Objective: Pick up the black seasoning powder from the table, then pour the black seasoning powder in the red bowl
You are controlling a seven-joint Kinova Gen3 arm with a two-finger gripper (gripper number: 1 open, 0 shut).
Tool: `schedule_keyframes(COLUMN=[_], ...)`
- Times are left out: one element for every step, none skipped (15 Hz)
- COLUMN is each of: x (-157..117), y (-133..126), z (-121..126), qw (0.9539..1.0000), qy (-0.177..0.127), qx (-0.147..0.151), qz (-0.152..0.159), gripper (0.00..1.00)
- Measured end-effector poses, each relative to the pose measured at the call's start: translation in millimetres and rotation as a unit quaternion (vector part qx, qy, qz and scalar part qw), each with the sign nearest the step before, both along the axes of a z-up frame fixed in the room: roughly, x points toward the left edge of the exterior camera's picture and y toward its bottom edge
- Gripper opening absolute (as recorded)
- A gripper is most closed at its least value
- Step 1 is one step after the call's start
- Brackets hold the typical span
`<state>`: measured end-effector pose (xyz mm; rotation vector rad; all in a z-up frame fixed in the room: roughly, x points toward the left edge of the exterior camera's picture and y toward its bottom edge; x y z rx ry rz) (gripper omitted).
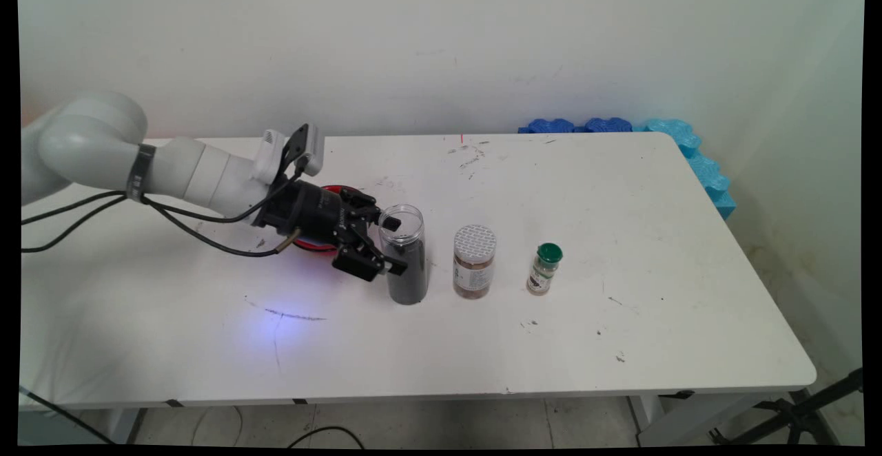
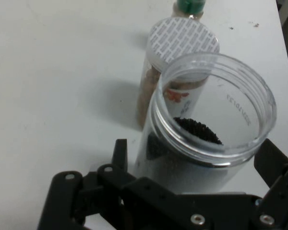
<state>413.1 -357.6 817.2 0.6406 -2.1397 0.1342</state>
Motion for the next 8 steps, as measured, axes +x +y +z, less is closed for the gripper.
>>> schedule_keyframes(x=[-1.8, -3.2, -4.8, -6.0, -7.0, -7.9, -8.7, -9.2], y=[-0.9, -1.8, -2.9, -3.9, -4.8, -6.0, -7.2, -8.2], z=[-1.1, -1.9, -2.8, -3.7, -4.3, -4.9, -5.3, -5.6], qw=[1.0, 1.0, 1.0, 1.0, 1.0, 1.0, 1.0, 1.0], qy=[0.001, 0.001, 0.001, 0.001, 0.0, -0.001, -0.002, -0.004], qx=[0.0, -0.001, -0.002, -0.002, -0.003, -0.004, -0.006, -0.008], qz=[-0.001, -0.002, -0.003, -0.003, -0.003, -0.003, -0.003, -0.004], gripper=[1.0, 1.0, 1.0, 1.0, 1.0, 1.0, 0.0, 0.0])
